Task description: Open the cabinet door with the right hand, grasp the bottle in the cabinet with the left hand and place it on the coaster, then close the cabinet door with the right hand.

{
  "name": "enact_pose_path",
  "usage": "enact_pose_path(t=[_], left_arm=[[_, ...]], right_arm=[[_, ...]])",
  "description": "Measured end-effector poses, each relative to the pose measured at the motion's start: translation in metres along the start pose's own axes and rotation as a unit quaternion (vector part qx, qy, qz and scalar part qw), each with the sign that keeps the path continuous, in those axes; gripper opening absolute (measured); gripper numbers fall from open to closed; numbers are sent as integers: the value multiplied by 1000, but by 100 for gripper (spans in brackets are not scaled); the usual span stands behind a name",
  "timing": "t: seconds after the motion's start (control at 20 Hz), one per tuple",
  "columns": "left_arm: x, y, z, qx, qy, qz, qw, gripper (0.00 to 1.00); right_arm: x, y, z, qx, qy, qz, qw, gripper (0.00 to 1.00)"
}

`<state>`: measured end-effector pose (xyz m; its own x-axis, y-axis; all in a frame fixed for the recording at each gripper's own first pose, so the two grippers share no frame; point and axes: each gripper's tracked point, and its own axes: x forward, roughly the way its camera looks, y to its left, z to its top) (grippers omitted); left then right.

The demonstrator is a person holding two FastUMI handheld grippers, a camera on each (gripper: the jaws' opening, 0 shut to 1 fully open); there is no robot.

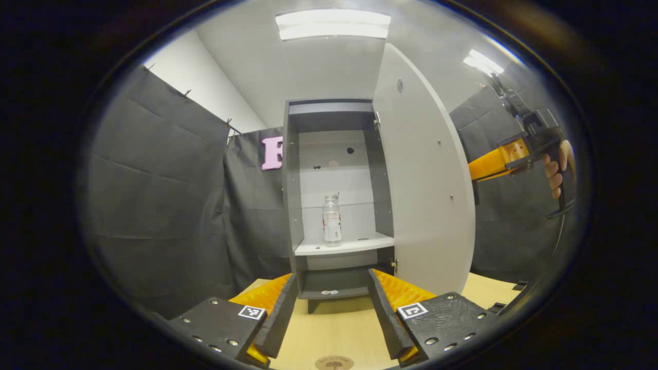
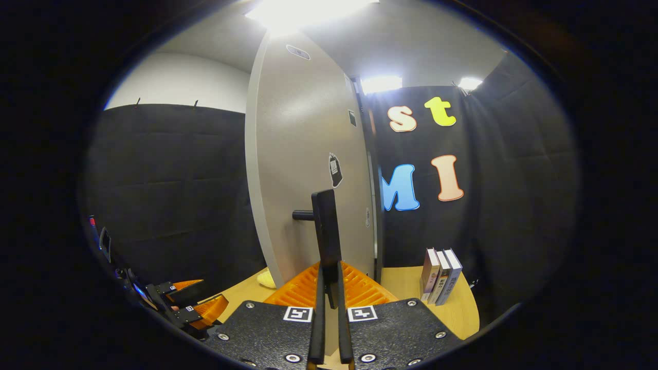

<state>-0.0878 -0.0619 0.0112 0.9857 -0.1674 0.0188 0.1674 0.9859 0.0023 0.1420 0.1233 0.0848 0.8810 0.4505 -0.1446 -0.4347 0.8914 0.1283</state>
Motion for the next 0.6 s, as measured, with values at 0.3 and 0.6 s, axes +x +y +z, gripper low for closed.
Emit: enact_pose_path(t=[0.3, 0.6], left_arm=[[-8, -3, -4, 0, 13, 23, 1000, 82], [-6, -1, 3, 10, 11, 35, 999, 77]], right_arm=[[-6, -45, 2, -33, -17, -54, 998, 11], [-11, -52, -11, -42, -18, -59, 997, 11]])
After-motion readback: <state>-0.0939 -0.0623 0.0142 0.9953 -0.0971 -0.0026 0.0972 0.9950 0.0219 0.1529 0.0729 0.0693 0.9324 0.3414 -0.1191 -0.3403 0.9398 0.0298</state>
